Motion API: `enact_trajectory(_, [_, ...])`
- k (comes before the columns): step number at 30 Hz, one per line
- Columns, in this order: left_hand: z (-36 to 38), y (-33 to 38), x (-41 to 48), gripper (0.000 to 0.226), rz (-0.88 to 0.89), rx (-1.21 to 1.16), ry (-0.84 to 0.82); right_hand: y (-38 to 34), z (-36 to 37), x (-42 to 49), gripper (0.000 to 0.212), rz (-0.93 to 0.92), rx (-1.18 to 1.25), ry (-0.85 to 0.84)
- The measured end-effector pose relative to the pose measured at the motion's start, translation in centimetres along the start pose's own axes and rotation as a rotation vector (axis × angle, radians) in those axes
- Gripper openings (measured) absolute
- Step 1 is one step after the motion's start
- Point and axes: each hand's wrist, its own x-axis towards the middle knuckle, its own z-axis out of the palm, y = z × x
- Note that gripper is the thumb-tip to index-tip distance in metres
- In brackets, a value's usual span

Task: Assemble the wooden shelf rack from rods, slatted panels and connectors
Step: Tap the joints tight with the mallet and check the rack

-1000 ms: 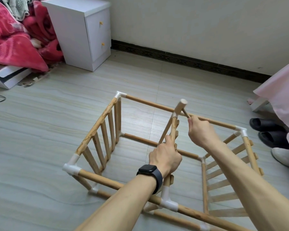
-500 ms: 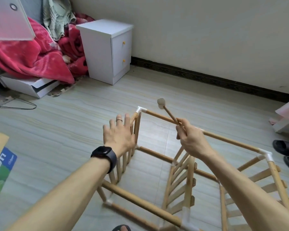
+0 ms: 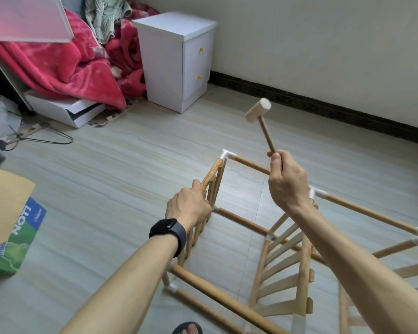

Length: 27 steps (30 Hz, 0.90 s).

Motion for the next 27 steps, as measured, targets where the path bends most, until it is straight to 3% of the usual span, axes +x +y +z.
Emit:
enact_trajectory(2, [0.0, 0.0, 0.0, 0.014, 0.003, -0.001, 0.003, 0.1, 0.9, 0.0, 0.028, -0.019, -0.002, 0.013])
enact_trajectory(5, [-0.1, 0.0, -0.1, 0.015, -0.002, 0.005, -0.002, 0.7, 2.0, -0.1, 0.032, 0.082, -0.344, -0.354])
enact_trajectory(6, [-0.1, 0.0, -0.1, 0.015, -0.001, 0.004, 0.002, 0.8, 2.2, -0.1, 0.034, 0.099, -0.422, -0.396])
enact_trajectory(12, [0.1, 0.1, 0.1, 0.014, -0.001, 0.006, 0.005, -0.8, 2.1, 0.1, 0.026, -0.155, -0.106, -0.007])
enact_trajectory(14, [0.0, 0.1, 0.2, 0.013, 0.003, 0.006, 0.011, -1.2, 2.1, 0.1, 0.028, -0.143, -0.133, -0.072])
enact_trajectory(17, [0.0, 0.1, 0.1, 0.014, 0.008, 0.005, 0.021, -1.0, 2.1, 0.4, 0.033, 0.083, -0.455, -0.476])
enact_trajectory(18, [0.1, 0.2, 0.0, 0.014, 0.012, 0.008, 0.021, -0.9, 2.1, 0.5, 0.034, 0.089, -0.45, -0.486])
enact_trajectory(22, [0.0, 0.2, 0.0, 0.013, 0.014, 0.004, 0.024, -1.8, 2.5, 0.3, 0.03, -0.127, -0.082, -0.107])
enact_trajectory(24, [0.0, 0.2, 0.0, 0.013, 0.022, 0.001, 0.029, -1.7, 2.6, -0.2, 0.027, -0.193, -0.041, -0.023])
enact_trajectory(25, [0.0, 0.2, 0.0, 0.013, 0.025, 0.005, 0.03, -1.4, 2.8, -0.5, 0.028, -0.17, -0.107, -0.084])
enact_trajectory(27, [-0.1, 0.2, 0.0, 0.014, 0.029, 0.008, 0.033, -0.8, 2.8, -1.1, 0.033, -0.034, -0.396, -0.372])
